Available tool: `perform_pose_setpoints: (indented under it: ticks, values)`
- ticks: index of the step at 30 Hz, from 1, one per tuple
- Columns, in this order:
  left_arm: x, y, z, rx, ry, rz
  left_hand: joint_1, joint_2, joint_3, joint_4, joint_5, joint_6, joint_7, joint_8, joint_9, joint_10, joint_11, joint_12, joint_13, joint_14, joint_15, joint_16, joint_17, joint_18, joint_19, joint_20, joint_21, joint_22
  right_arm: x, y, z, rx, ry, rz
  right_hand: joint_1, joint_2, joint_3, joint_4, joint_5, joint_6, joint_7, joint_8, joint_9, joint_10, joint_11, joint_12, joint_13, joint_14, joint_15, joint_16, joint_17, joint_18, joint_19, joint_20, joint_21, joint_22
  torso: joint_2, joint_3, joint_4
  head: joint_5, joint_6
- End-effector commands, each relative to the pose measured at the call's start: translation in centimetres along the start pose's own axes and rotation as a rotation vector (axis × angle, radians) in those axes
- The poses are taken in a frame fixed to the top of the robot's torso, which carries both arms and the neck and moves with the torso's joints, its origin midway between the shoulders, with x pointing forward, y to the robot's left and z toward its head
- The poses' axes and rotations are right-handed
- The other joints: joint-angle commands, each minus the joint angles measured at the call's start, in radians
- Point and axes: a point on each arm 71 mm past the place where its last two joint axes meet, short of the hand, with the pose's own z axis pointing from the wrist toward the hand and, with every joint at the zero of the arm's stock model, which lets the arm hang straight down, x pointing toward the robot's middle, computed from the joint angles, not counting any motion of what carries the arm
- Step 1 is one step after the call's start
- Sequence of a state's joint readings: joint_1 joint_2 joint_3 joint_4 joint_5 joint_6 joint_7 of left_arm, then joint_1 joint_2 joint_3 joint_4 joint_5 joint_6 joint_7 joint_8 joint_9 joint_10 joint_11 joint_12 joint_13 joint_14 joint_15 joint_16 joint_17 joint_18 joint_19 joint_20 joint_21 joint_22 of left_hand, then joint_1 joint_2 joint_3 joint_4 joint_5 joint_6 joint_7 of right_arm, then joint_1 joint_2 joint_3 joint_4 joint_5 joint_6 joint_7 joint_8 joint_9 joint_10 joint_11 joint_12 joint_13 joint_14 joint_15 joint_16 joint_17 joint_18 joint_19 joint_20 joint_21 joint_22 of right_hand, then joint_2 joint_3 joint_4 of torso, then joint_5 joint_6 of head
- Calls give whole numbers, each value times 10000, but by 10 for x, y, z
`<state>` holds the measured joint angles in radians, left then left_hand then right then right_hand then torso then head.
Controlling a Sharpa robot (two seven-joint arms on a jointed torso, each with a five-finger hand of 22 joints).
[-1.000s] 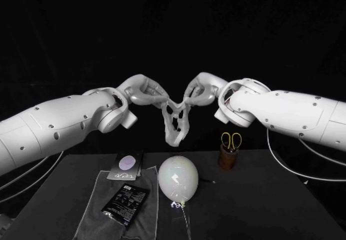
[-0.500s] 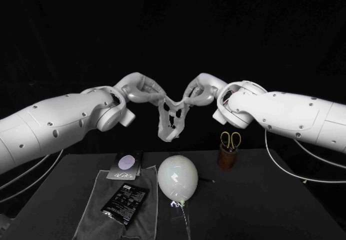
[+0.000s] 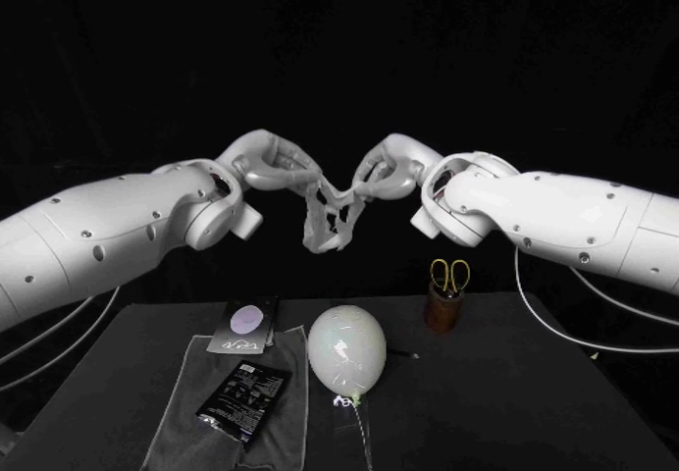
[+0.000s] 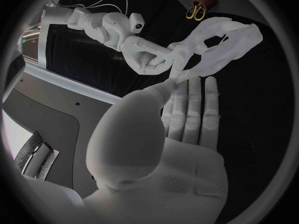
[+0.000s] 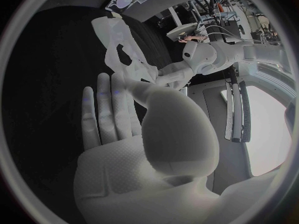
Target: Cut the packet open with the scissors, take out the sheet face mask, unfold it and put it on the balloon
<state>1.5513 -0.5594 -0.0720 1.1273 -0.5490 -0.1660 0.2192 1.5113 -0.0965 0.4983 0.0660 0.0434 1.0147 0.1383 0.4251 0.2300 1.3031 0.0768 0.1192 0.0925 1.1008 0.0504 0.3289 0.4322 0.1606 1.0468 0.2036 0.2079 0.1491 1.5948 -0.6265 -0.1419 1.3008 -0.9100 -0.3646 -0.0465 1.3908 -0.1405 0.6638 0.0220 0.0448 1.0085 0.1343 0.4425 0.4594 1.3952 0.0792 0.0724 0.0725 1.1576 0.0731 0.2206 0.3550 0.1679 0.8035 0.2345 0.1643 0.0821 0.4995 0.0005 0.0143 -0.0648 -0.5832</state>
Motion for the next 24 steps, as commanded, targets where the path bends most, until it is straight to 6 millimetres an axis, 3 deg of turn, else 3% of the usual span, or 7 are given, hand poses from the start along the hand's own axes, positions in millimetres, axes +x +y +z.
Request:
perform_pose_setpoints:
  ticks: [1,4,8,14,16,21,24]
  values:
    - [0,-12,4,341,-114,16,-19,62,9,-38,46,57,4,67,889,53,26,-33,22,50,15,-65,18,122,-3,-56,58,27,-6,7,1,-330,-316,48,40,105,0,-52,32,56,4,56,135,-25,-52,-47,7,40,-12,-7,17,200,93,-6,-52,-17,-3,-22,15,-56,-12]
    - [10,2,1,-16,127,-112,-56,67,20,-46,47,65,-3,64,902,67,22,-37,25,68,13,-70,21,123,-11,-65,84,48,4,-1,-1,-31,15,173,33,105,-2,-54,31,59,4,56,136,-20,-52,-45,9,46,-15,-5,19,199,101,-5,-52,-17,3,-10,-9,47,62]
    - [17,15,-5,-278,251,-329,-52,67,62,-107,48,56,13,41,915,50,30,-61,23,64,16,-94,20,115,-38,-75,124,82,11,-9,-5,104,153,286,33,106,-2,-55,32,58,4,55,136,-21,-51,-46,8,46,-14,-5,19,200,102,-6,-52,-17,70,-15,-1,36,-73]
    - [15,20,-14,-417,277,-281,-127,69,75,-152,46,73,15,25,946,75,33,-72,31,91,20,-112,25,114,-20,-98,232,159,14,-12,-7,177,358,358,30,107,-1,-57,32,58,5,54,136,-22,-50,-47,8,47,-13,-6,20,200,106,-7,-53,-18,3,6,19,71,56]
    - [14,22,-15,-466,282,-284,-127,69,75,-152,46,73,15,25,946,75,33,-72,31,91,20,-112,25,114,-20,-98,232,159,15,-13,-7,195,409,376,28,106,-2,-57,31,57,6,53,136,-23,-50,-47,8,47,-12,-6,20,200,107,-8,-54,-18,27,11,15,64,2]
    - [16,23,-16,-524,349,-314,-142,70,79,-158,47,74,13,21,951,79,32,-75,33,95,20,-116,26,112,-24,-101,248,172,16,-16,-9,243,534,329,25,107,-2,-58,32,55,7,51,136,-25,-49,-48,8,46,-10,-8,20,200,108,-8,-55,-19,-19,0,17,4,49]
    - [16,24,-17,-563,373,-329,-142,70,79,-158,47,74,13,21,951,79,32,-75,33,95,20,-116,26,112,-24,-101,248,172,16,-18,-11,287,602,303,25,107,-2,-58,32,55,7,51,136,-25,-49,-48,8,46,-10,-8,20,200,108,-8,-55,-19,-19,-7,11,38,39]
